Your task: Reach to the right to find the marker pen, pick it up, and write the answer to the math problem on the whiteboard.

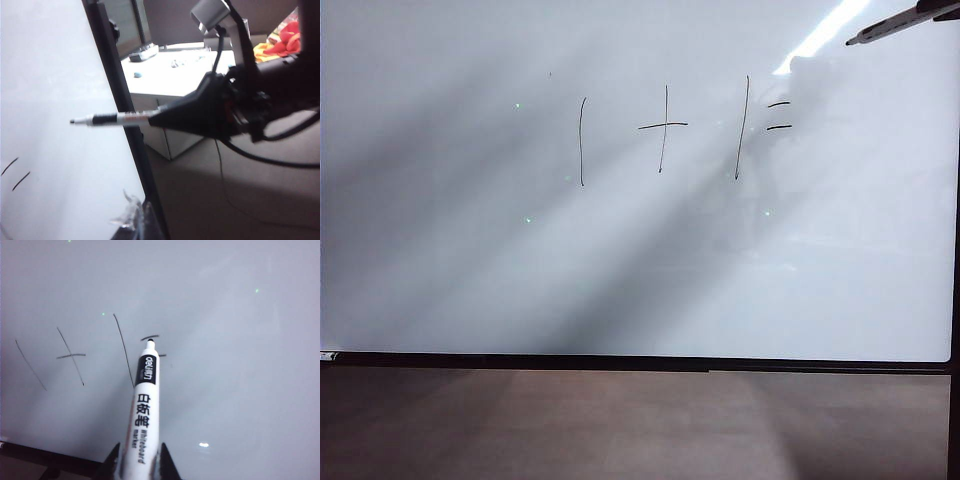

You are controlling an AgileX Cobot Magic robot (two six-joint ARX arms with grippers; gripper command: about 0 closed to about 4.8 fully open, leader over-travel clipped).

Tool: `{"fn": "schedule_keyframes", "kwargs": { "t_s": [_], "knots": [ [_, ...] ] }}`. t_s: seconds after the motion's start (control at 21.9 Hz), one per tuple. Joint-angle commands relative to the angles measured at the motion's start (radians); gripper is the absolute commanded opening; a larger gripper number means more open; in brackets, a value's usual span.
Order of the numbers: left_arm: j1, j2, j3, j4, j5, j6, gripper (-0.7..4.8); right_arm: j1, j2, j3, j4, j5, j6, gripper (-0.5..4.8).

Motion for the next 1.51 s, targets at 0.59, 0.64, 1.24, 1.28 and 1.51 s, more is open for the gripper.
{"fn": "schedule_keyframes", "kwargs": {
  "t_s": [0.59, 0.64, 1.24, 1.28, 1.51],
  "knots": [
    [0.000, -0.040, 0.003, -0.070, 0.005, -0.002, -0.05, 0.002, -0.002, 0.006, 0.050, -0.027, 0.002, -0.06],
    [0.000, -0.040, 0.003, -0.071, 0.005, -0.002, -0.05, 0.002, -0.002, 0.006, 0.050, -0.027, 0.002, -0.06],
    [-0.005, -0.064, 0.003, -0.059, -0.093, -0.001, -0.05, 0.001, -0.002, 0.006, 0.030, -0.030, -0.006, -0.06],
    [-0.005, -0.063, 0.003, -0.059, -0.137, -0.002, -0.05, 0.001, -0.002, 0.006, 0.030, -0.026, -0.007, -0.06],
    [0.012, -0.063, 0.003, -0.061, -0.423, -0.002, 0.28, 0.001, 0.008, 0.006, 0.038, 0.002, -0.028, -0.06]
  ]
}}
